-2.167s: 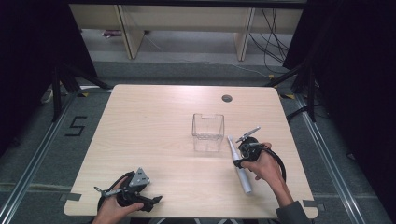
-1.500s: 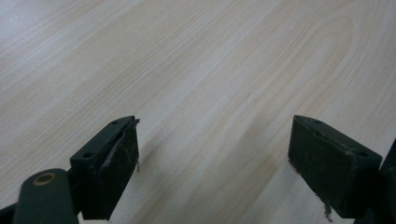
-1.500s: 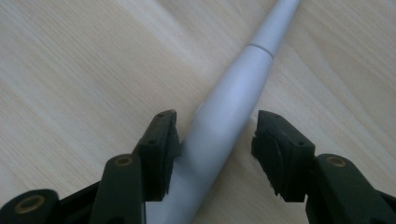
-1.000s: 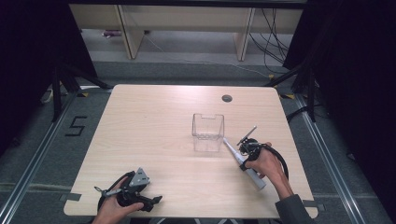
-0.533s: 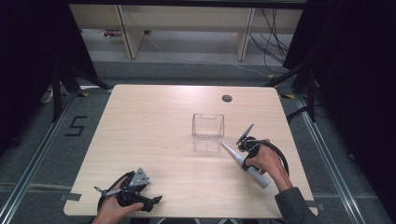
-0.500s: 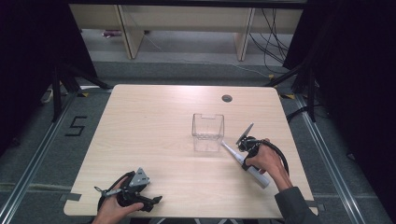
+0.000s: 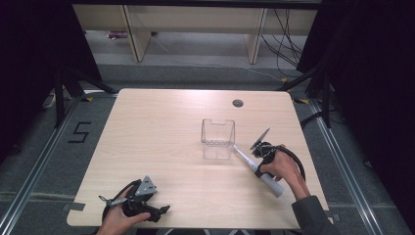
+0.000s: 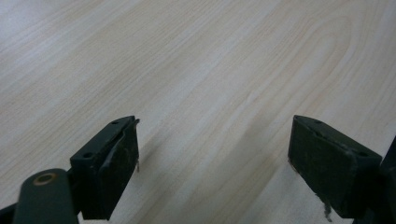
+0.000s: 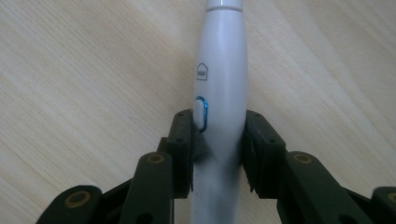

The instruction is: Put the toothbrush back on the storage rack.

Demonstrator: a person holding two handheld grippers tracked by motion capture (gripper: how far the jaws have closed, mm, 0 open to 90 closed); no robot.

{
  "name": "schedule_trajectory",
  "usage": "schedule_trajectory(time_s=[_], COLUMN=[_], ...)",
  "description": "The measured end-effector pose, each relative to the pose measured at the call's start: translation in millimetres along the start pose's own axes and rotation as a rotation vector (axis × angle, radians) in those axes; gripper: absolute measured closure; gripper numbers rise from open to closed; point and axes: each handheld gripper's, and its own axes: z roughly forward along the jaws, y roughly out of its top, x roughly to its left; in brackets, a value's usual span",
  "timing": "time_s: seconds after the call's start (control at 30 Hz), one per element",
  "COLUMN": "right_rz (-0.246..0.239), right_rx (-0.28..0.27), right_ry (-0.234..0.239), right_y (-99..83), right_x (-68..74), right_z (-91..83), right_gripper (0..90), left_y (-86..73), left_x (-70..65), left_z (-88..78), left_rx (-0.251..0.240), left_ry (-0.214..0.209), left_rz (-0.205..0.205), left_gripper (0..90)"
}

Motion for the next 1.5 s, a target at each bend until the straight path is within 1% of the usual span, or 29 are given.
schedule_trajectory(time_s=[0.03,0.13,0.23,0.3,0.33,0.37,0.43,0.47,0.5,0.57,0.63,0.67,0.7,0.73,0.77,0.8,0.83,0.93,1.07,1.13,1.17,1.2,1.23,1.27,1.33,1.4,1.43,1.47,1.5], right_rz=[-0.002,-0.003,-0.005,-0.001,-0.005,0.005,0.006,0.006,0.011,0.013,0.052,0.056,0.072,0.072,0.06,0.06,0.071,0.066,0.074,0.075,0.096,0.074,0.063,0.081,0.071,0.085,0.097,0.097,0.085], right_rx=[-0.027,-0.045,-0.089,-0.096,-0.126,-0.129,-0.192,-0.192,-0.215,-0.275,-0.336,-0.366,-0.418,-0.418,-0.473,-0.473,-0.506,-0.533,-0.641,-0.659,-0.682,-0.673,-0.682,-0.688,-0.685,-0.698,-0.699,-0.699,-0.725], right_ry=[-0.001,0.014,0.021,0.023,0.02,0.022,0.023,0.023,0.023,0.028,0.014,0.024,0.018,0.018,0.002,0.002,-0.017,-0.04,-0.054,-0.053,-0.033,-0.041,-0.032,-0.026,-0.029,-0.04,-0.023,-0.023,-0.024], right_y=[-3.8,-6.3,-10.8,-11.7,-13.4,-14.2,-17.4,-17.4,-18.2,-20.0,-21.2,-22.6,-24.9,-24.9,-27.7,-27.7,-30.1,-33.7,-39.7,-39.8,-39.8,-40.3,-39.5,-39.1,-37.8,-32.7,-31.7,-31.7,-29.9], right_x=[-3.9,-7.8,-12.8,-14.0,-16.6,-17.5,-23.1,-23.1,-24.3,-28.2,-28.8,-29.3,-30.6,-30.6,-33.2,-33.2,-33.1,-34.6,-36.4,-35.9,-33.6,-35.4,-35.6,-33.9,-33.1,-32.7,-31.7,-31.7,-32.7], right_z=[-3.9,-7.0,-11.9,-14.9,-17.8,-20.3,-29.7,-29.7,-32.8,-38.8,-42.2,-44.6,-46.4,-46.4,-47.7,-47.7,-48.9,-51.5,-54.5,-54.3,-54.3,-57.4,-57.7,-59.5,-61.9,-64.0,-66.9,-66.9,-66.9], right_gripper=[66.4,66.4,66.4,66.4,66.4,66.4,66.4,66.4,66.4,66.4,66.4,66.4,66.4,66.4,66.4,66.4,66.4,66.4,66.4,66.4,66.4,66.4,66.4,66.4,66.4,66.4,66.4,66.4,66.4], left_y=[0.1,0.1,0.0,0.0,0.0,-0.1,0.0,0.0,0.0,0.1,0.1,0.1,0.3,0.4,0.7,0.6,0.7,-0.1,0.6,0.8,0.8,0.5,0.6,0.6,1.0,1.0,1.0,0.9,0.8], left_x=[-0.1,0.3,0.4,0.4,0.3,0.3,0.2,0.3,0.3,0.5,0.7,1.1,1.4,1.4,2.1,2.0,2.0,0.5,1.0,1.3,1.2,0.6,1.3,1.3,1.2,0.8,0.8,1.0,1.2], left_z=[0.1,0.3,0.4,0.4,0.5,0.5,0.7,0.6,0.5,0.3,0.0,-0.4,-0.5,-0.5,-0.9,-0.9,-0.8,0.2,0.0,0.8,1.1,1.7,1.0,0.8,0.6,0.9,0.9,0.7,0.6], left_rx=[-0.001,0.001,0.001,0.003,0.003,0.004,0.003,0.002,0.002,0.0,-0.005,-0.003,0.001,0.005,0.004,0.004,0.004,-0.006,-0.007,-0.004,-0.004,-0.004,-0.003,-0.004,-0.006,-0.005,-0.005,-0.003,-0.005], left_ry=[-0.003,0.005,0.005,0.003,0.003,0.003,0.003,0.004,0.004,0.007,0.008,0.008,0.005,0.005,0.006,0.006,0.005,0.008,0.003,0.011,0.01,0.009,0.008,0.008,0.009,0.006,0.006,0.005,0.007], left_rz=[0.0,0.0,0.0,0.001,0.002,0.002,0.0,0.001,0.0,-0.001,-0.003,0.002,-0.005,-0.012,0.0,-0.001,-0.001,-0.016,-0.008,-0.006,-0.008,-0.019,-0.005,-0.007,-0.007,-0.006,-0.006,-0.004,-0.006], left_gripper=[15.6,15.6,15.6,15.6,15.6,15.6,15.6,15.6,15.6,15.6,15.6,15.6,15.6,15.6,15.6,15.6,15.6,15.6,15.6,15.6,15.6,15.6,15.6,15.6,15.6,15.6,15.6,15.6,15.6])
